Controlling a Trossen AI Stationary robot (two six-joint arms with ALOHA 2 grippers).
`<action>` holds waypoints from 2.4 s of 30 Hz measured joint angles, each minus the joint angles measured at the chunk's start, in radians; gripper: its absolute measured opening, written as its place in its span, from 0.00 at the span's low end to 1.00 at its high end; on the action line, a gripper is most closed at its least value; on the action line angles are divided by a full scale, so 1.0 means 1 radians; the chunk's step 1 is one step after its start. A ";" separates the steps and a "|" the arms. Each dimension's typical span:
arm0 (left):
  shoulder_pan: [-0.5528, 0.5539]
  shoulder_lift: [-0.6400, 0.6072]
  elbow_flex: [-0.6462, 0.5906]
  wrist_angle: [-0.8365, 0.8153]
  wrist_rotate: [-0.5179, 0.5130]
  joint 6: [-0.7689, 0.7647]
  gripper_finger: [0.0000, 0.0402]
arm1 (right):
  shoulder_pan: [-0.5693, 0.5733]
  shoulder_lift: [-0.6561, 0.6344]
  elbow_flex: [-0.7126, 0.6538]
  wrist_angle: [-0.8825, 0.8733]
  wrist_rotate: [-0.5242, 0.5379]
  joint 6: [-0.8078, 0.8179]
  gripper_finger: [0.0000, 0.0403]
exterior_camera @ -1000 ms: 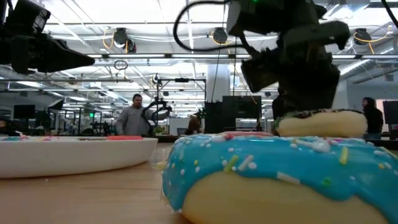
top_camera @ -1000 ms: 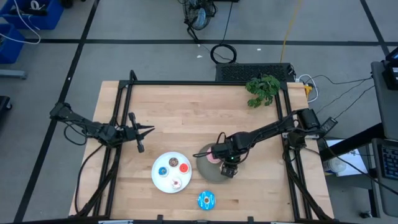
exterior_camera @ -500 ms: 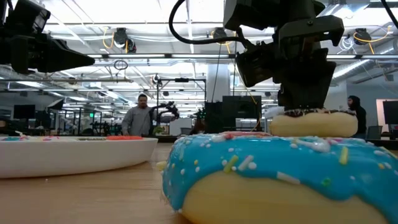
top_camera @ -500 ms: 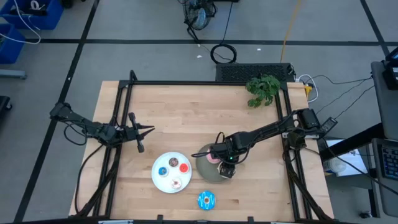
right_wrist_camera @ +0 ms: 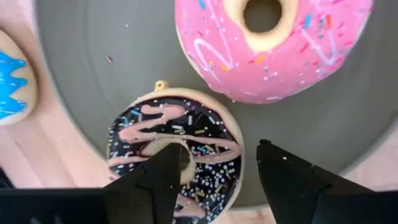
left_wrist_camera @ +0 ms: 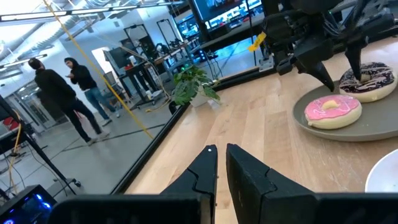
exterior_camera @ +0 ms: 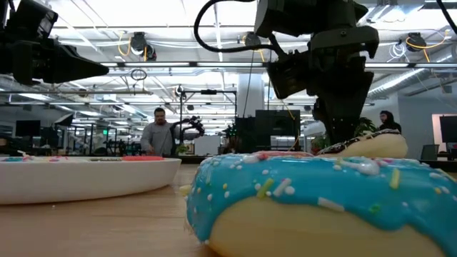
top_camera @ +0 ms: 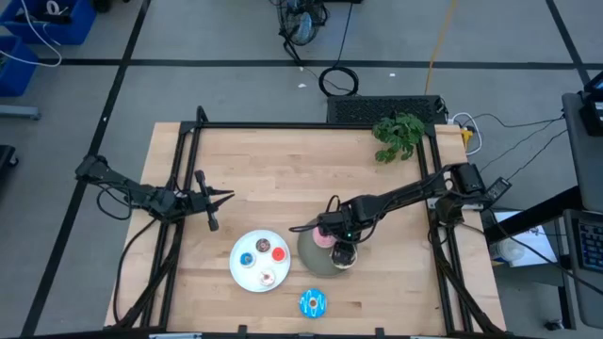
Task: Pick & Place donuts
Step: Put the large black donut on the gray plate, then put the large blue donut on the gray plate
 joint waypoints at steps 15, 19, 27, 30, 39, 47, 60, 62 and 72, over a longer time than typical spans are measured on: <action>0.000 0.000 0.000 -0.006 0.000 0.000 0.10 | 0.020 -0.147 0.192 -0.111 0.155 -0.019 0.48; 0.000 0.000 0.000 -0.006 0.000 0.000 0.10 | 0.075 -0.241 0.192 -0.042 0.295 -0.025 0.44; 0.000 0.000 0.000 -0.002 0.001 -0.014 0.10 | 0.239 -0.334 0.192 -0.063 0.559 -0.069 0.17; 0.000 0.000 0.000 0.000 0.001 -0.015 0.10 | 0.280 -0.336 0.191 -0.117 0.616 -0.076 0.04; 0.000 0.000 0.000 -0.010 0.002 -0.018 0.10 | 0.357 -0.337 0.088 -0.084 0.722 -0.052 0.01; 0.000 0.000 0.000 -0.009 0.002 -0.018 0.10 | 0.399 -0.335 -0.167 0.401 0.704 -0.226 0.00; 0.000 0.000 0.000 -0.014 0.002 -0.019 0.10 | 0.399 -0.335 -0.396 0.866 0.783 -0.267 0.01; 0.000 0.000 0.000 -0.014 0.002 -0.019 0.10 | 0.398 -0.335 -0.404 0.887 0.786 -0.301 0.01; 0.000 0.000 0.000 -0.013 0.001 -0.018 0.10 | 0.400 -0.309 -0.410 1.015 0.625 -0.335 0.01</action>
